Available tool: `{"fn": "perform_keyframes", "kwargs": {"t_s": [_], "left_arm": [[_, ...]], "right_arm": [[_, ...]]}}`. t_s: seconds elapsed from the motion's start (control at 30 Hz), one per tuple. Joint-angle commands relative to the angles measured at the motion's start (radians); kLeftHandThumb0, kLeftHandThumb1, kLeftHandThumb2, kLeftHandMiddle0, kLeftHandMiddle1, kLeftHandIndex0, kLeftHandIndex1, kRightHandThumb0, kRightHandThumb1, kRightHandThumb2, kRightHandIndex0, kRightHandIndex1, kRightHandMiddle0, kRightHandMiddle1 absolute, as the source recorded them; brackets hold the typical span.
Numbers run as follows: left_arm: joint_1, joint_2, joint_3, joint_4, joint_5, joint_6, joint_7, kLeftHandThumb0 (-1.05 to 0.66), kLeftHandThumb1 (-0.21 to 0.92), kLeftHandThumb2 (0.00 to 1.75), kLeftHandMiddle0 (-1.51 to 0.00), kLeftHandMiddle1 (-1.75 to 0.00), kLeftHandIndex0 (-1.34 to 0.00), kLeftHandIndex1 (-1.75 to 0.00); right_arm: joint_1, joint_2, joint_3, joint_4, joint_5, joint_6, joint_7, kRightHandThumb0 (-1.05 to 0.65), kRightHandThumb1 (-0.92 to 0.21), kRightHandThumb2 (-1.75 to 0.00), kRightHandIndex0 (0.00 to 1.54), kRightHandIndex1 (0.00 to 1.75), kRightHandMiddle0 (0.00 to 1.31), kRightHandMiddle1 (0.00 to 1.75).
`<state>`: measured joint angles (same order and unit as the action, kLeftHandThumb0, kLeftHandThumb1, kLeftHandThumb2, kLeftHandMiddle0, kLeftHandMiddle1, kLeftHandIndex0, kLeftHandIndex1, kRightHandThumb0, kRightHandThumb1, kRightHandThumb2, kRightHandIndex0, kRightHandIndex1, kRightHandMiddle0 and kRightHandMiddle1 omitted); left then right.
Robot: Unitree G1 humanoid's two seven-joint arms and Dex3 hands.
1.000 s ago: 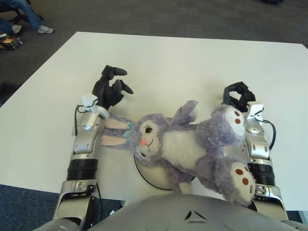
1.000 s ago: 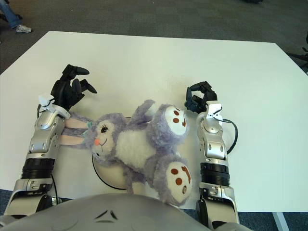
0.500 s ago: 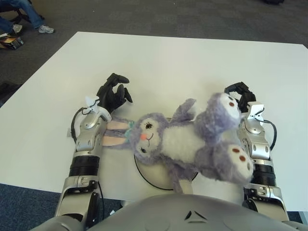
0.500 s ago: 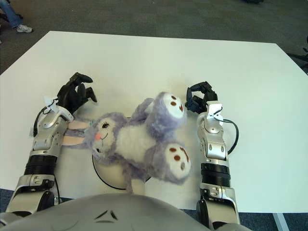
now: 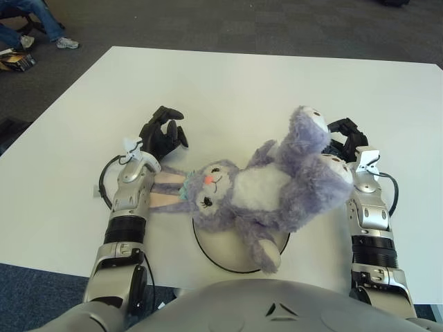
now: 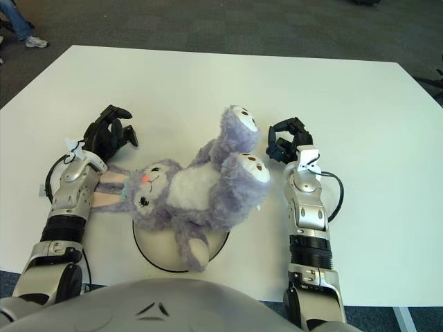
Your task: Put the doll into the plate.
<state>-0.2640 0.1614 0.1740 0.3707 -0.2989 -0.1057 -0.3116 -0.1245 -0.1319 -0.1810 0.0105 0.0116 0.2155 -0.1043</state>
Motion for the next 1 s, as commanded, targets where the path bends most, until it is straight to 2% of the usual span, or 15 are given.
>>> {"fn": "perform_keyframes", "kwargs": {"t_s": [0.0,0.5,0.97], "left_arm": [[0.017,-0.012,0.006,0.057,0.011,0.017,0.013,-0.39,0.62,0.93,-0.97,-1.75,-0.38,-1.75],[0.003,-0.023,0.049,0.159,-0.056,0.029,-0.053,-0.41,0.57,1.00,-0.96,-1.75,-0.42,-1.75],[0.004,-0.035,0.062,0.175,-0.065,0.024,-0.058,-0.41,0.56,1.01,-0.91,-1.75,-0.42,-1.75]], "right_arm": [[0.043,-0.003,0.000,0.032,-0.007,0.052,0.005,-0.41,-0.55,-1.02,1.05,1.75,0.43,1.75],[0.053,-0.005,0.000,0.021,-0.002,0.048,0.013,-0.42,-0.54,-1.04,1.05,1.75,0.44,1.75],[0.062,-0.009,-0.004,0.010,0.005,0.051,0.023,-0.41,-0.54,-1.03,1.05,1.75,0.43,1.75]]}}
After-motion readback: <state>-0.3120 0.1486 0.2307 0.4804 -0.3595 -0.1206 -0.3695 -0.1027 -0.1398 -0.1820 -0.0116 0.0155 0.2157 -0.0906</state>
